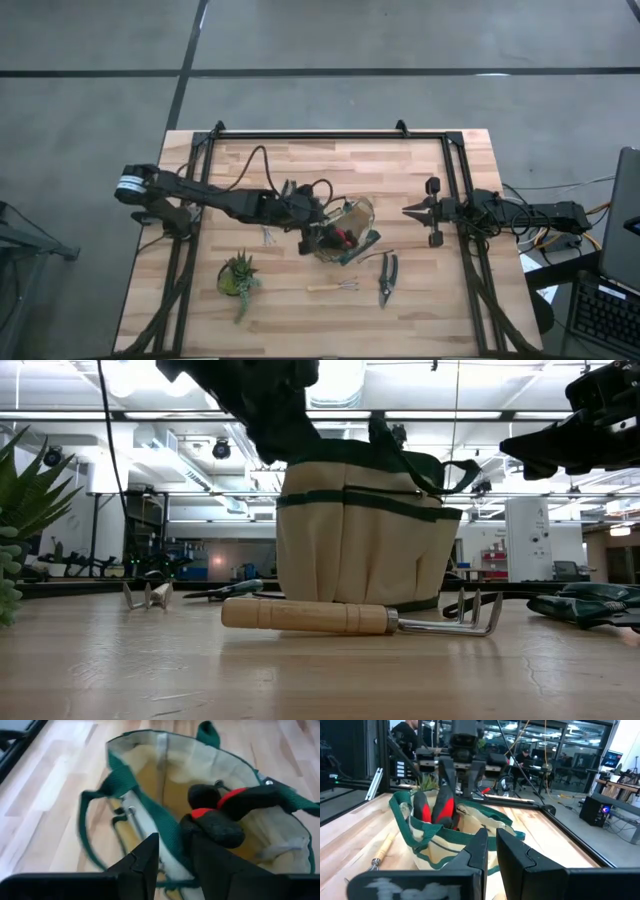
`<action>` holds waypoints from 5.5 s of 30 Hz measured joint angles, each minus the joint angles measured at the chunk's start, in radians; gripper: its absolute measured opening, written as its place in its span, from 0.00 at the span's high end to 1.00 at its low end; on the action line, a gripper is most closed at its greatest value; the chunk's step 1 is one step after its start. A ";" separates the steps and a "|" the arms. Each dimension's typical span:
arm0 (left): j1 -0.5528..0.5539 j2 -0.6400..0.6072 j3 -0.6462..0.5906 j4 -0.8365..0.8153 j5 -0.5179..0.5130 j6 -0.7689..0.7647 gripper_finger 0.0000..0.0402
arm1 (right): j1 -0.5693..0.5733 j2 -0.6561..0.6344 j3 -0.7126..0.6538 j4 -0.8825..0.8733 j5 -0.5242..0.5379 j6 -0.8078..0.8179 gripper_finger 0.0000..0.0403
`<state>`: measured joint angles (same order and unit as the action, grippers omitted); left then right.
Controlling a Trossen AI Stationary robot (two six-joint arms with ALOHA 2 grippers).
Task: Pick & Place Garden tools in Gardening bag
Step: Put the red gloves into the green gardening bag, then put the top green shear scissors into the green gardening bag
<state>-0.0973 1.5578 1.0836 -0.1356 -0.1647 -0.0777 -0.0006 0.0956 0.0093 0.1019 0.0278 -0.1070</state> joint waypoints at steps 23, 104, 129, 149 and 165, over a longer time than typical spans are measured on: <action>-0.030 0.013 0.000 0.049 0.147 0.192 0.75 | 0.000 -0.002 0.000 0.000 0.000 0.000 0.92; 0.144 -0.205 -0.213 -0.442 -0.147 -0.286 0.75 | 0.000 -0.002 0.000 0.000 0.000 0.001 0.92; 0.120 -0.131 -0.436 -0.116 -0.173 -0.394 0.35 | 0.000 -0.002 0.000 0.000 0.000 0.001 0.92; 0.120 -0.005 -0.414 -0.111 -0.264 -0.387 0.42 | 0.000 -0.001 0.000 0.000 0.000 0.000 0.92; 0.122 -0.009 -0.415 -0.118 -0.299 -0.371 0.90 | 0.000 -0.001 0.000 0.000 0.000 0.001 0.92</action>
<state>0.0246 1.5488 0.6682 -0.2531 -0.4642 -0.4483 -0.0002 0.0944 0.0093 0.1017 0.0280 -0.1057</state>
